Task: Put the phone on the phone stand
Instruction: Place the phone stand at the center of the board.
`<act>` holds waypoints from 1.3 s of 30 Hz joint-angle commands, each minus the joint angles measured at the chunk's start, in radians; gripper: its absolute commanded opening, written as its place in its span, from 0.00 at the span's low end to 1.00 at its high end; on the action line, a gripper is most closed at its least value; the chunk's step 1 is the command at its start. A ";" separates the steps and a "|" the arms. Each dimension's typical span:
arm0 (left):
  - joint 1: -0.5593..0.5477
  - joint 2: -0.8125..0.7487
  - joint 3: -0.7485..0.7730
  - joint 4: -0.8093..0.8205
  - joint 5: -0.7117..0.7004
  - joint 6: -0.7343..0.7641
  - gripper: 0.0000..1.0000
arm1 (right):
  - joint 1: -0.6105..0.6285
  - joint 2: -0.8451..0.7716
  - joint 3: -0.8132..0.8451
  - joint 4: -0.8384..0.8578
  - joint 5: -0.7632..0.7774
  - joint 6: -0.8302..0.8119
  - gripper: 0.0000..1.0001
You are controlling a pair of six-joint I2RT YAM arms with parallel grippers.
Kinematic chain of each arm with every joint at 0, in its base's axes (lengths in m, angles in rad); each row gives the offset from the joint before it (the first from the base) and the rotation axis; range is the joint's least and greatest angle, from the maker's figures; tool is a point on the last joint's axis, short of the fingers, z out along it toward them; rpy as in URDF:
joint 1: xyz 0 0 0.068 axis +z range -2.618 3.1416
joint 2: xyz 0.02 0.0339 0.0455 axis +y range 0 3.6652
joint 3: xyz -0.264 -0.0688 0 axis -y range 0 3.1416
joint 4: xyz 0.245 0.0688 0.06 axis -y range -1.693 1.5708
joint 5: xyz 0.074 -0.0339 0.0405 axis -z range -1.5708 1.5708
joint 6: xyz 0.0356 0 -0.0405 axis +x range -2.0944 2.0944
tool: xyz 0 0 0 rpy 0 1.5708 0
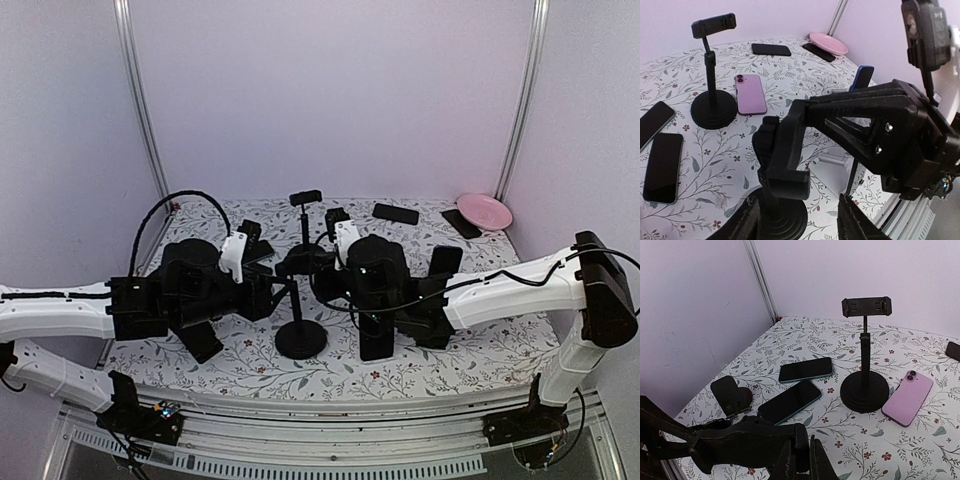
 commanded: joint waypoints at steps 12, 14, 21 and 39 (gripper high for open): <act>-0.037 -0.039 -0.042 0.052 -0.079 -0.054 0.51 | 0.024 -0.026 -0.017 0.028 0.064 0.051 0.05; -0.037 -0.048 -0.051 0.060 -0.079 -0.050 0.51 | 0.024 -0.023 -0.007 0.015 0.064 0.054 0.06; -0.036 -0.098 -0.071 0.085 -0.077 -0.033 0.53 | 0.024 -0.018 0.020 -0.007 0.061 0.049 0.10; -0.037 -0.108 -0.067 0.070 -0.061 -0.035 0.52 | 0.025 -0.028 0.046 -0.044 0.033 0.068 0.16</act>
